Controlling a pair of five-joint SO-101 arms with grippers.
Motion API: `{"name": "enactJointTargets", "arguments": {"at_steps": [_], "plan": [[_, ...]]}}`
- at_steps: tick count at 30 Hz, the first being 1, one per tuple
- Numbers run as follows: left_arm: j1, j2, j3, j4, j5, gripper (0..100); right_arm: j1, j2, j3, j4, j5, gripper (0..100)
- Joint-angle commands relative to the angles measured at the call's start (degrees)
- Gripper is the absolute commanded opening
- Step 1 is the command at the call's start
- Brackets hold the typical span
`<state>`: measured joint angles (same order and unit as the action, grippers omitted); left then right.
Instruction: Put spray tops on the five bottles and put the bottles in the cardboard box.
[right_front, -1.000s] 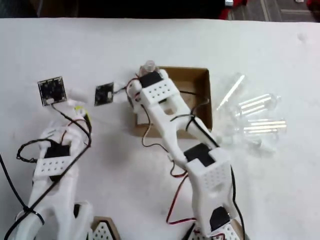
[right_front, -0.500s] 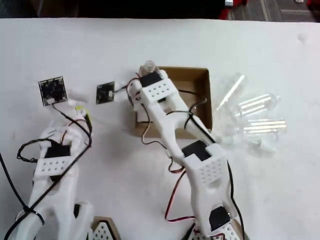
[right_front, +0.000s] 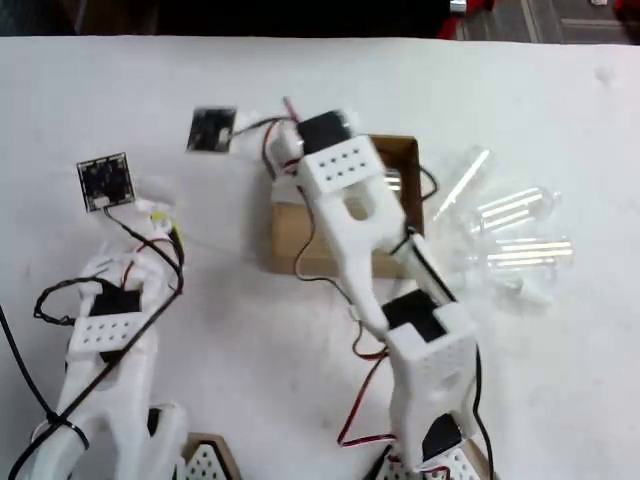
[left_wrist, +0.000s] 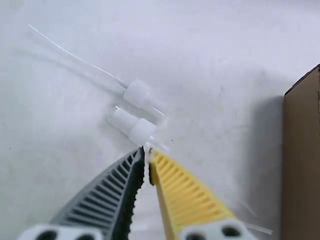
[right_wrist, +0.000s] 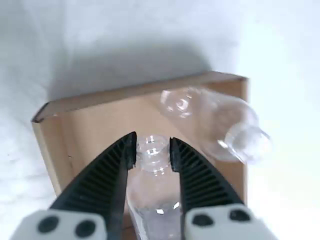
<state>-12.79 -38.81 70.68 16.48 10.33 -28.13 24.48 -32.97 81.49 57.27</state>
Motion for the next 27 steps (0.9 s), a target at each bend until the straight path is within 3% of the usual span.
{"name": "enactJointTargets", "arguments": {"at_steps": [1,8,13,18,23,27], "plan": [[0.8,-0.7,-0.6,-1.7,0.9,2,4.9,-8.7,-2.9,0.7,-6.8,1.6],[0.8,-0.7,-0.6,-1.7,0.9,2,10.5,-18.5,-2.4,0.9,-24.3,1.6],[0.8,-0.7,-0.4,-1.7,0.9,2,11.3,-24.3,0.0,0.9,-28.7,1.6],[0.8,-0.7,-0.4,-1.7,0.9,2,8.8,-35.2,12.0,-2.0,-30.6,1.6],[0.8,-0.7,-0.4,-1.7,0.9,2,8.9,-49.5,31.6,-16.4,-35.3,1.6],[0.8,-0.7,-0.4,-1.7,0.9,2,12.4,-59.1,52.8,-39.5,-42.7,1.6]]}}
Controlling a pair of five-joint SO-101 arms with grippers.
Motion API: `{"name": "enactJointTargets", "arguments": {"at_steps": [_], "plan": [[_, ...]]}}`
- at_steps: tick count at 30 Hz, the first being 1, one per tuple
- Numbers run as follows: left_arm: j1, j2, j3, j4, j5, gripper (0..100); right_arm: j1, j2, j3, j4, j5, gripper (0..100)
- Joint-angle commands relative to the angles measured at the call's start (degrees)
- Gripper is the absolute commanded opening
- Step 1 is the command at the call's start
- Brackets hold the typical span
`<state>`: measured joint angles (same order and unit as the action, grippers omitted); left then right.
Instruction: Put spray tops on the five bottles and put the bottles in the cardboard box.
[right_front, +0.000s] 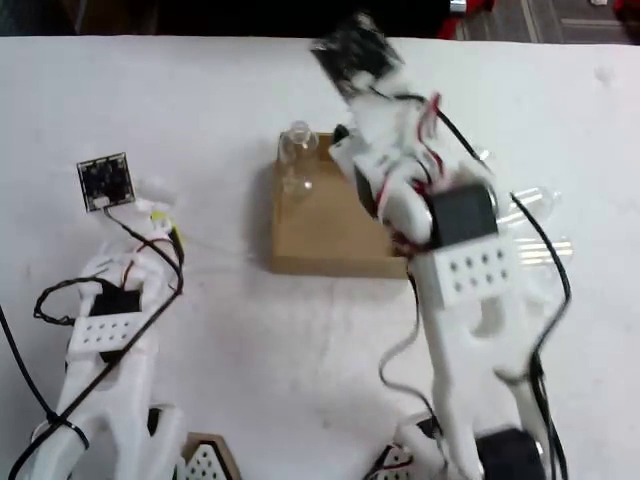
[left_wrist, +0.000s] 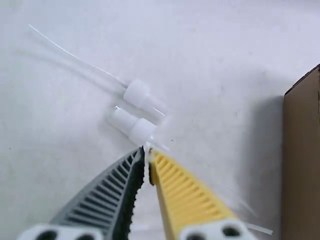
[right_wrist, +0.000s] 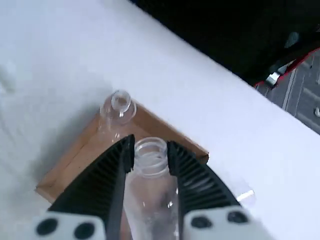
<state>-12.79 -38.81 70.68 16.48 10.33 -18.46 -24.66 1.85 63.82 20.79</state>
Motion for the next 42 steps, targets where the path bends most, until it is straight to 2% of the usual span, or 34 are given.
{"name": "enactJointTargets", "arguments": {"at_steps": [1,4,7,12,18,27,34,42], "plan": [[0.8,-0.7,-0.4,-1.7,0.9,2,3.5,-11.7,23.5,-28.8,-7.6,1.6],[0.8,-0.7,-0.4,-1.7,0.9,2,4.3,-13.6,37.3,-50.0,-9.1,1.5],[1.6,-0.7,-0.4,-1.7,0.8,2,4.4,-11.1,44.9,-66.0,-9.1,1.5],[2.7,-0.7,-0.4,-1.7,-3.3,2,4.8,0.7,45.5,-77.1,-9.3,1.5],[2.8,-0.7,-0.4,-1.7,-3.2,2,6.2,16.2,41.8,-87.7,-9.5,1.5],[3.6,-0.7,-0.3,-3.2,-3.5,2,5.8,23.8,41.0,-95.7,-9.1,1.6],[3.6,-0.7,-0.3,-3.2,-3.5,2,5.8,29.6,35.7,-95.7,-9.1,1.8],[3.6,-0.7,-0.3,-3.3,-3.5,2,3.6,29.8,37.0,-97.0,-9.1,1.6]]}}
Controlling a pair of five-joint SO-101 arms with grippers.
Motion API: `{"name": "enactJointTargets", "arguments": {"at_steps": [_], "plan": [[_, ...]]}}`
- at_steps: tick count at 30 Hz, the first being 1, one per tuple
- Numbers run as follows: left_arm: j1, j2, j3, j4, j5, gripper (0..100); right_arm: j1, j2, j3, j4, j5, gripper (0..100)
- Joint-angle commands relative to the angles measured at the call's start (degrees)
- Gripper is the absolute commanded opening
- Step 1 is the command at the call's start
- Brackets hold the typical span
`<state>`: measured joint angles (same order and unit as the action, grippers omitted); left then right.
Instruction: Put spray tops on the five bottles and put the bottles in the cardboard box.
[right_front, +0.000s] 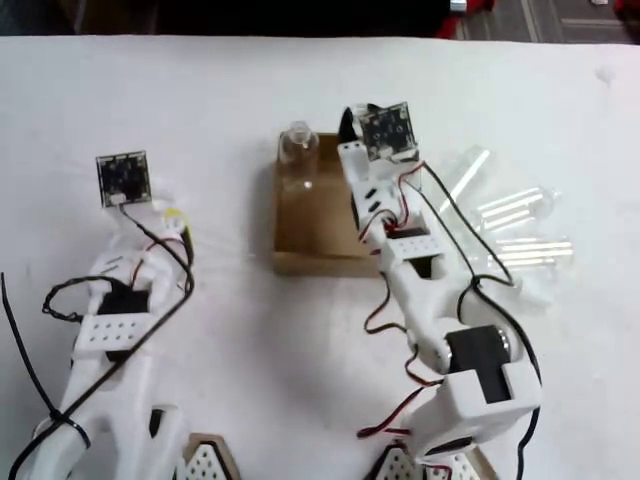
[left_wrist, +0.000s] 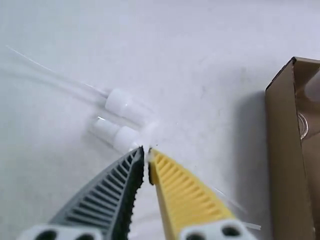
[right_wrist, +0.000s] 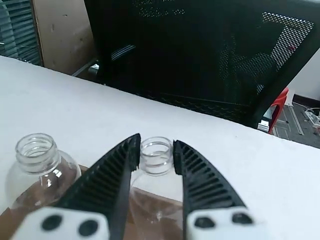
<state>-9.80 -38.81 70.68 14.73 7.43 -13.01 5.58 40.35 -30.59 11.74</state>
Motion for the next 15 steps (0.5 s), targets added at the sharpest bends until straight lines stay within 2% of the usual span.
{"name": "enactJointTargets", "arguments": {"at_steps": [1,9,13,15], "plan": [[0.6,-0.7,-0.3,-1.5,-0.6,2,-2.5,-0.5,-0.8,-4.8,-0.2,1.6],[0.6,-0.7,-0.3,-1.5,-0.6,2,-8.6,2.5,6.8,-24.7,-0.5,1.6],[0.6,-0.7,-0.3,-1.3,-0.6,2,-7.4,8.0,3.5,-27.1,-0.8,1.5],[0.6,-0.7,-0.3,-1.3,-0.6,2,-6.3,10.2,3.0,-27.5,-3.9,1.5]]}}
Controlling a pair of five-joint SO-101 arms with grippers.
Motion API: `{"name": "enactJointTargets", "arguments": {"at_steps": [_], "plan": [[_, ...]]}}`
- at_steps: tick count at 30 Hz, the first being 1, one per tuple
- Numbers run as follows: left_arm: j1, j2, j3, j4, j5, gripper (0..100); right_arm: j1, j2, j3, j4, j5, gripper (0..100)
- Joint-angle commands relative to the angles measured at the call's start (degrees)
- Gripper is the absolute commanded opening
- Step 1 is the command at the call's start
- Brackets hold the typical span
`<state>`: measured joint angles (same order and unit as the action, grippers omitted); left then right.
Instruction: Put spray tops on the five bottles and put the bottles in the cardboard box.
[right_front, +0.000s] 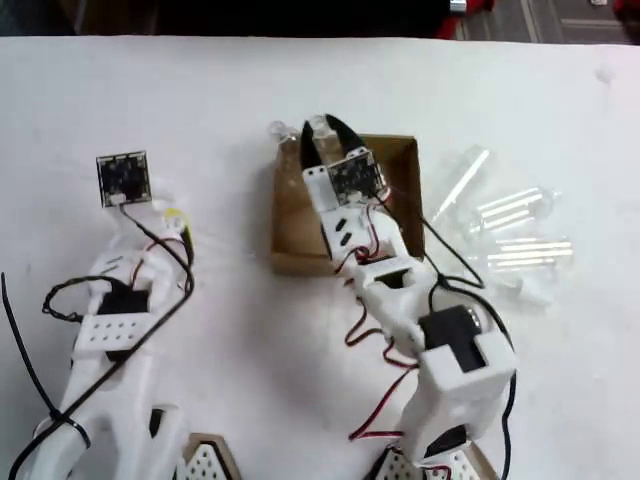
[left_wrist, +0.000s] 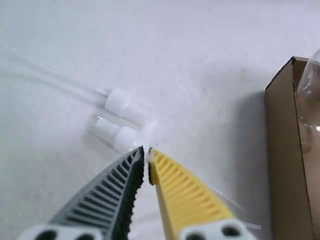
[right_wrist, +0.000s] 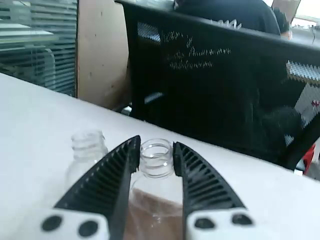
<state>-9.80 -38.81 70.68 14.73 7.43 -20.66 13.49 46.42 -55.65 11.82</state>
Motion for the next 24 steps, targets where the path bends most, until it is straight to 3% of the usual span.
{"name": "enactJointTargets", "arguments": {"at_steps": [1,5,17,24], "plan": [[0.6,-0.7,-0.3,-1.3,-0.6,2,2.0,3.2,-3.3,-2.4,-5.8,1.5],[0.6,-0.7,-0.3,-1.4,-0.6,2,4.0,2.3,-3.4,-2.3,-9.7,1.5],[0.7,-0.7,-0.3,-1.5,-0.6,2,4.4,1.4,-2.9,-1.8,-9.8,1.5],[0.7,-0.7,-0.3,-1.5,-0.6,2,4.8,0.9,-4.7,5.8,-9.9,1.8]]}}
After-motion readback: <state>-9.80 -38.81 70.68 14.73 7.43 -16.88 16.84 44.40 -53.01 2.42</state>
